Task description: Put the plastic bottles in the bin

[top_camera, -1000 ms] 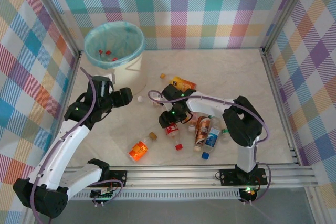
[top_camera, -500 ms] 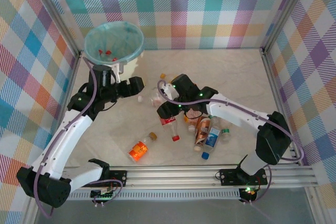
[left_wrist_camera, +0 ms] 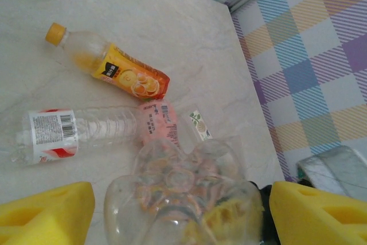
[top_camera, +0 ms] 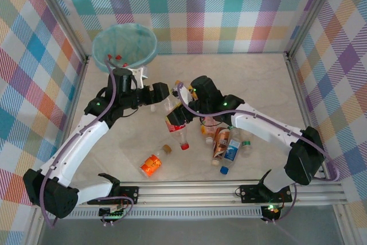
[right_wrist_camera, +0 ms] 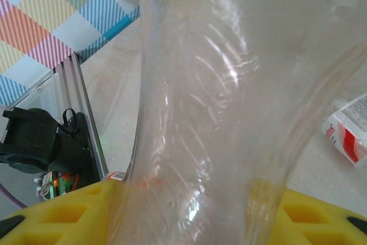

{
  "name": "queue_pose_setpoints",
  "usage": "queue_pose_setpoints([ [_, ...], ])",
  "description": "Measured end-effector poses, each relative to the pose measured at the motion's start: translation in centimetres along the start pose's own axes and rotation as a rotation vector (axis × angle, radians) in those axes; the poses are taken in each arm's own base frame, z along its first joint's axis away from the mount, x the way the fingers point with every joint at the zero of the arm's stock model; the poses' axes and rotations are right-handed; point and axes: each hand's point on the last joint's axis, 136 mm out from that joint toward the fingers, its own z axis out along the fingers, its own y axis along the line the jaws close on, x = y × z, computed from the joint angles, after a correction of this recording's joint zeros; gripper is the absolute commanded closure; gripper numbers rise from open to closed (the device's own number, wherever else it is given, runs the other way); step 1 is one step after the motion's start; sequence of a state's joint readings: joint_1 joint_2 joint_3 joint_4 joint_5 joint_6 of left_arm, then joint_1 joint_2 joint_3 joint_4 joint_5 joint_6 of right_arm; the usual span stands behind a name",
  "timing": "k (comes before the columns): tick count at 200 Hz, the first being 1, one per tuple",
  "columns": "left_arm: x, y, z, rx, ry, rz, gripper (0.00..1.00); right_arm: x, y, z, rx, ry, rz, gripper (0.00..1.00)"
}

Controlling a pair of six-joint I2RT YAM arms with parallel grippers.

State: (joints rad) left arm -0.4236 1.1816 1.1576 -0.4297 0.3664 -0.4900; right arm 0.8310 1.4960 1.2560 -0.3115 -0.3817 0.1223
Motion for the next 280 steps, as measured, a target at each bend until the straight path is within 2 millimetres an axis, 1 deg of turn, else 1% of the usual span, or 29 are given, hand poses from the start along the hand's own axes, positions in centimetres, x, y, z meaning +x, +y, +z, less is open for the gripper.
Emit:
queue_pose_setpoints([
  [21,0.4,-0.6,0.7,0.021,0.017,-0.001,0.32,0.0,0.4,-0.4,-0.009,-0.012,-0.004,0.46],
  [37,0.7,-0.9,1.1,0.028,0.032,-0.005,0.36,0.4,0.3,-0.5,-0.007,-0.008,0.002,0.45],
  [65,0.9,-0.9,1.7,0.029,0.048,-0.014,0.48,0.7,0.0,-0.5,0.007,-0.002,0.022,0.43],
  [76,0.9,-0.9,1.8,0.028,0.050,-0.014,0.53,0.7,-0.2,-0.5,0.013,-0.002,0.027,0.39],
  [89,0.6,-1.1,1.9,0.025,0.050,-0.012,0.54,0.6,-0.3,-0.6,0.020,-0.007,0.030,0.33],
  [110,0.0,-1.3,1.6,-0.003,0.034,-0.004,0.54,0.1,-0.5,-0.8,0.039,-0.028,0.021,0.18],
  [121,-0.9,-1.4,1.2,-0.036,0.011,0.001,0.54,-0.2,-0.6,-1.0,0.061,-0.038,0.012,0.09],
  [127,-1.6,-1.5,0.8,-0.054,-0.008,0.007,0.54,-0.4,-0.8,-1.2,0.077,-0.047,0.009,0.03],
  [131,-2.2,-1.6,0.5,-0.063,-0.023,0.013,0.54,-0.5,-0.8,-1.4,0.085,-0.051,0.012,0.00],
  [141,-3.8,-2.1,-0.4,-0.090,-0.063,0.031,0.54,-1.0,-1.0,-2.0,0.114,-0.065,0.003,0.00],
  [157,-7.4,-3.6,-2.5,-0.120,-0.154,0.079,0.54,-2.3,-1.0,-3.2,0.154,-0.106,-0.012,0.00],
  [184,-14.6,-6.5,-7.5,-0.166,-0.354,0.163,0.54,-4.6,-0.4,-6.4,0.219,-0.206,-0.043,0.00],
  [200,-18.4,-7.2,-10.5,-0.210,-0.464,0.195,0.55,-5.9,0.2,-8.8,0.252,-0.278,-0.062,0.00],
  [215,-21.3,-7.5,-12.8,-0.254,-0.556,0.220,0.56,-7.0,0.7,-10.6,0.272,-0.339,-0.077,0.00],
  [224,-22.6,-7.3,-13.8,-0.290,-0.596,0.232,0.56,-7.6,1.0,-11.6,0.283,-0.377,-0.086,0.00],
  [233,-24.1,-6.8,-14.7,-0.339,-0.635,0.242,0.56,-8.0,1.2,-12.2,0.287,-0.400,-0.091,0.00],
  [247,-26.1,-6.2,-15.2,-0.387,-0.686,0.261,0.56,-8.3,1.2,-12.3,0.289,-0.412,-0.094,0.00],
  [255,-26.8,-5.4,-15.1,-0.420,-0.699,0.270,0.57,-8.3,1.1,-12.0,0.289,-0.405,-0.093,0.00],
  [265,-27.6,-4.0,-14.5,-0.469,-0.700,0.276,0.57,-8.5,0.9,-11.3,0.283,-0.388,-0.089,0.00],
  [280,-28.7,-1.5,-12.9,-0.543,-0.683,0.283,0.57,-9.5,0.9,-10.2,0.262,-0.368,-0.088,0.00],
])
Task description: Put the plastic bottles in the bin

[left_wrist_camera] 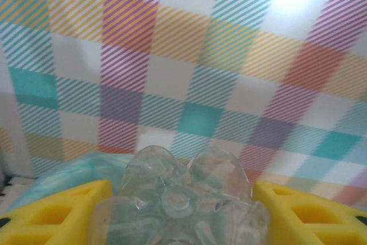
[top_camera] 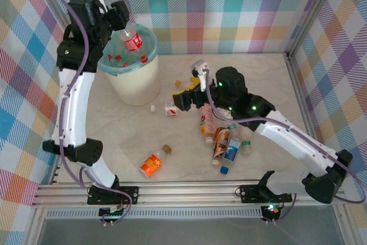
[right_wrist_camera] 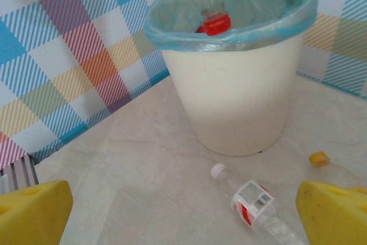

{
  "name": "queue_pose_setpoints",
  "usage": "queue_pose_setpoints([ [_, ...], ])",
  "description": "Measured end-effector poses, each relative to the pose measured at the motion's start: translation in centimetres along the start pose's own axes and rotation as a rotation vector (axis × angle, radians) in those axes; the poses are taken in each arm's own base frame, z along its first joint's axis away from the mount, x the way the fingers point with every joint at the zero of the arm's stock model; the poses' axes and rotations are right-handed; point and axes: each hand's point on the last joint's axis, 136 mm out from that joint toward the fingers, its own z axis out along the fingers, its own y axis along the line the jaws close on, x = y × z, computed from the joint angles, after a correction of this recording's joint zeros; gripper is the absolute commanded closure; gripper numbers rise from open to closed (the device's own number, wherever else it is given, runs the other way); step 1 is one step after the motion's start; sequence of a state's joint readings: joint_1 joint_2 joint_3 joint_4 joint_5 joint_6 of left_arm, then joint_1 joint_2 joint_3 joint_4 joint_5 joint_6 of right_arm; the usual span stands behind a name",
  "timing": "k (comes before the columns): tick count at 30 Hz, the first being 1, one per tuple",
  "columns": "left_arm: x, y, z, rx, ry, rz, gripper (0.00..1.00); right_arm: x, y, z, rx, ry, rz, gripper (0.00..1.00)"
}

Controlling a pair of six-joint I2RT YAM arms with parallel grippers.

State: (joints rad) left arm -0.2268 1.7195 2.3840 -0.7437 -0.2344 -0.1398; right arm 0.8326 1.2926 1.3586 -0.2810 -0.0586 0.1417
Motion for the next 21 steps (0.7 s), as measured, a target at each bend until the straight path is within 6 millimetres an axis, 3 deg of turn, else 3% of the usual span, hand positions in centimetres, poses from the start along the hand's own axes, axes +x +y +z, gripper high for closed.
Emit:
queue_pose_setpoints([
  [2,0.3,0.8,2.2,-0.033,-0.007,0.008,0.58,-0.6,0.3,1.2,-0.021,0.008,0.000,0.00],
  [8,4.2,3.9,7.5,-0.125,0.083,0.044,0.58,-3.1,1.1,4.8,-0.073,0.019,-0.022,0.00],
  [11,5.6,4.5,9.0,-0.138,0.116,0.049,0.58,-3.7,1.2,6.3,-0.088,0.023,-0.025,0.00],
  [16,7.3,4.0,10.1,-0.098,0.159,0.066,0.54,-3.0,1.2,7.2,-0.103,0.046,-0.020,0.00],
  [19,10.0,3.6,11.3,-0.059,0.209,0.072,0.52,-3.0,1.3,7.2,-0.106,0.047,-0.017,0.00],
  [21,13.4,3.7,12.1,-0.036,0.278,0.079,0.49,-2.6,1.3,7.2,-0.109,0.054,-0.015,0.00],
])
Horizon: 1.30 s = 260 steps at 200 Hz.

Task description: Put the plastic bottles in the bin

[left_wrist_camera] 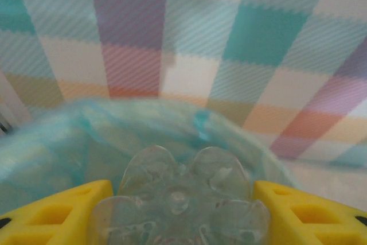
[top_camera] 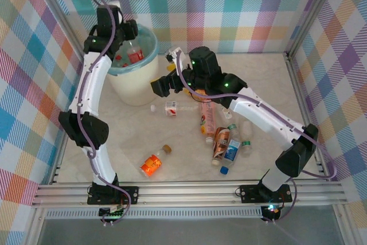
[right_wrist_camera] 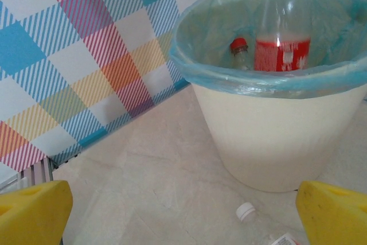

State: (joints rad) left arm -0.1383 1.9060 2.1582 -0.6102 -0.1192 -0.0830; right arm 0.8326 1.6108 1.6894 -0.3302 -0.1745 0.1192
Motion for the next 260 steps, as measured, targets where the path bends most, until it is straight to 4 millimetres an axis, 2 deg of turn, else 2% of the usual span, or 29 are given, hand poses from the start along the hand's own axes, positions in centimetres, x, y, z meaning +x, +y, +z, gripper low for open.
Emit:
queue_pose_setpoints([
  [13,3.2,0.0,1.5,0.014,0.067,0.009,0.45,1.0,-0.1,0.1,0.001,0.021,0.006,0.00],
  [30,6.6,0.3,2.8,0.017,0.125,0.029,0.30,2.6,-0.4,0.1,0.007,0.054,0.016,0.00],
  [51,8.9,0.7,2.8,0.025,0.150,0.031,0.19,4.1,-0.6,-0.2,0.012,0.080,0.027,0.00],
  [64,9.4,0.8,2.4,0.027,0.159,0.033,0.15,4.3,-0.5,-0.3,0.011,0.083,0.029,0.00],
  [88,8.2,0.7,1.3,0.033,0.125,0.033,0.08,4.1,-0.4,-0.5,0.009,0.077,0.037,0.00],
  [125,5.7,0.9,-0.4,0.032,0.069,0.022,0.07,4.1,-0.2,-0.5,-0.002,0.077,0.056,0.00],
  [156,2.2,1.4,-2.4,0.022,0.016,0.004,0.07,4.1,0.0,-0.5,-0.014,0.079,0.069,0.00],
  [171,-0.1,1.5,-4.0,0.023,-0.023,-0.001,0.02,4.1,0.0,-0.5,-0.016,0.080,0.072,0.00],
  [194,-2.4,1.2,-6.5,0.032,-0.066,-0.013,0.04,4.2,0.1,-0.5,-0.019,0.085,0.073,0.00],
  [209,-3.0,1.0,-7.8,0.046,-0.071,-0.028,0.08,4.5,0.2,-0.6,-0.023,0.095,0.075,0.01],
  [232,-2.6,0.2,-9.7,0.103,-0.048,-0.053,0.11,5.2,0.1,-0.6,-0.023,0.123,0.067,0.00],
  [260,-0.5,-1.7,-12.0,0.191,0.010,-0.072,0.12,6.3,0.0,-0.8,-0.016,0.171,0.021,0.00],
])
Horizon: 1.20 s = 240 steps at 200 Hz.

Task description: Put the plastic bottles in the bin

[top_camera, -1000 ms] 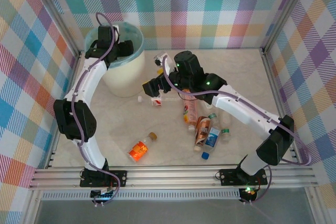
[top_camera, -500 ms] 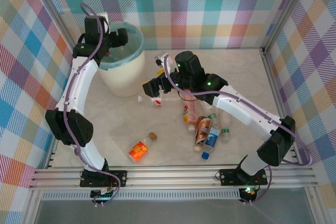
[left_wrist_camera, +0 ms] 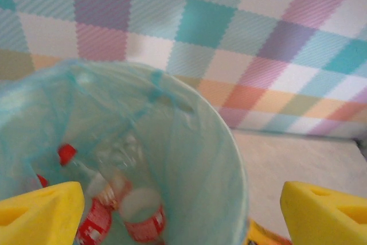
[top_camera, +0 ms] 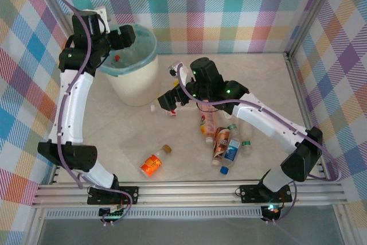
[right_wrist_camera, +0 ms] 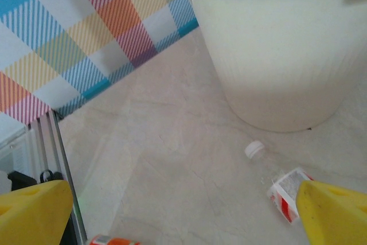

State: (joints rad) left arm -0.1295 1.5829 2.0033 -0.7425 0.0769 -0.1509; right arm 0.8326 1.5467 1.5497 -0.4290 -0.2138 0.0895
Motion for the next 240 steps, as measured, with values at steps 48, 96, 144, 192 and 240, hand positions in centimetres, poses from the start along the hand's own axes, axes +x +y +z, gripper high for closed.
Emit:
queue_pose_setpoints([
  [48,7.6,-5.4,-3.8,0.181,0.129,0.040,0.12,1.4,-1.7,0.1,0.034,0.080,-0.120,0.01],
  [96,15.0,-8.0,-4.9,0.293,0.250,0.078,0.12,5.2,-6.3,0.8,0.075,0.173,-0.238,0.04],
  [144,22.3,-7.1,-2.9,0.268,0.404,0.056,0.12,11.1,-11.0,2.9,0.083,0.283,-0.271,0.04],
  [192,25.2,-5.6,-2.4,0.220,0.452,0.015,0.12,15.3,-14.2,6.5,0.081,0.414,-0.301,0.00],
  [240,26.3,-4.2,-2.7,0.161,0.447,-0.014,0.11,16.0,-16.2,8.8,0.086,0.480,-0.376,0.00],
])
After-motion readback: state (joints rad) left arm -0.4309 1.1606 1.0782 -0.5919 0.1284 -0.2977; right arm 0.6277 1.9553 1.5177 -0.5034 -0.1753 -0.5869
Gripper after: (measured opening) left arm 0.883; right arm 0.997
